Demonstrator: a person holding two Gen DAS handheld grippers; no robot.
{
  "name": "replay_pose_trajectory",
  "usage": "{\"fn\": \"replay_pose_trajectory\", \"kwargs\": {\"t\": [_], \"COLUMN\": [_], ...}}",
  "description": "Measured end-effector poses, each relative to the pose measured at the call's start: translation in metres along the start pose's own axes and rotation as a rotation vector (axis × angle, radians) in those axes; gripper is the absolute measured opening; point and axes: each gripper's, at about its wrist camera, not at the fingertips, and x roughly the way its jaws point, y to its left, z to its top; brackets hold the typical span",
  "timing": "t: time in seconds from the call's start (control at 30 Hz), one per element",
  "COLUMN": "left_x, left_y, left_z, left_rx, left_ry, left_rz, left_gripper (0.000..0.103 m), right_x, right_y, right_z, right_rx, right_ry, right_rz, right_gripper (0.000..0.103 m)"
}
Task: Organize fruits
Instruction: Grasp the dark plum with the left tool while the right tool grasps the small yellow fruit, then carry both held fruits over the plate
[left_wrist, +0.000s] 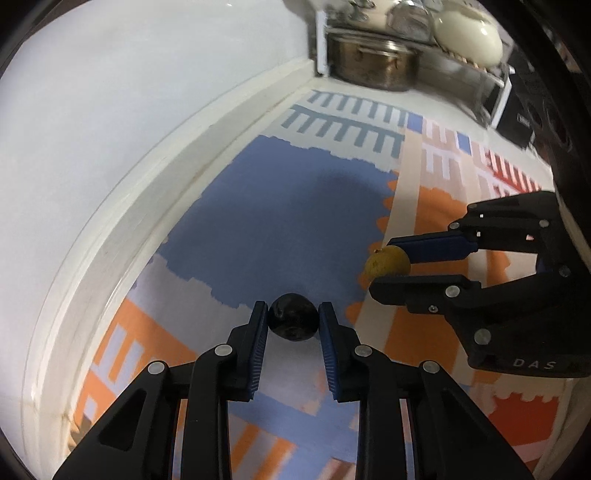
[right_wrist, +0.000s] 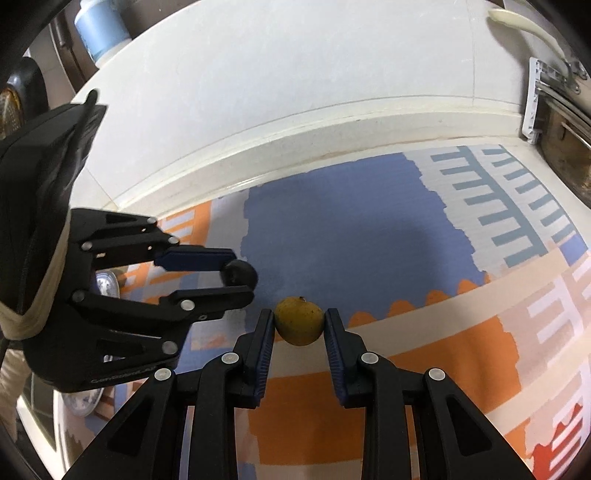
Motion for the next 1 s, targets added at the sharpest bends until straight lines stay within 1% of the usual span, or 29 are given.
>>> {"fn": "replay_pose_trajectory", "kwargs": {"t": [0.07, 0.2, 0.27, 0.4, 0.53, 0.73, 0.87, 1.0], "left_x": [-0.007, -0.025, -0.035, -0.054, -0.075, -0.107, -0.125, -0.142], "left_y": [-0.001, -0.001, -0.002, -0.004, -0.007, -0.013, -0.018, -0.023], "left_z": [-0.003, -0.01, -0.015, -0.025, -0.04, -0.063, -0.081, -0.102], "left_rx": [-0.022, -0.073, -0.108, -0.163, -0.238, -0.321, -0.366, -0.431], "left_ry": [-0.008, -0.028, -0.046, -0.08, -0.117, -0.179, -0.213, -0.253], "left_rz": [0.02, 0.03, 0.028, 0.049, 0.069, 0.138, 0.207, 0.259], "left_gripper": [0.028, 0.028, 0.028, 0.028, 0.028, 0.028, 0.028, 0.028], "right_x": [-0.009, -0.023, -0.03, -0.04, -0.049, -0.066, -0.078, -0.085], "right_y": [0.0, 0.009, 0.013, 0.023, 0.035, 0.053, 0.067, 0.081], "right_z": [-0.003, -0.004, -0.004, -0.005, -0.007, -0.011, -0.015, -0.02], "right_rx": [-0.01, -0.035, -0.042, -0.068, -0.096, -0.138, -0.168, -0.197], "right_ry": [-0.01, -0.035, -0.046, -0.065, -0.087, -0.117, -0.133, -0.138], "right_rz": [-0.002, -0.001, 0.007, 0.025, 0.032, 0.06, 0.08, 0.108], "right_gripper": [0.029, 0.029, 0.029, 0.029, 0.029, 0.029, 0.029, 0.029]}}
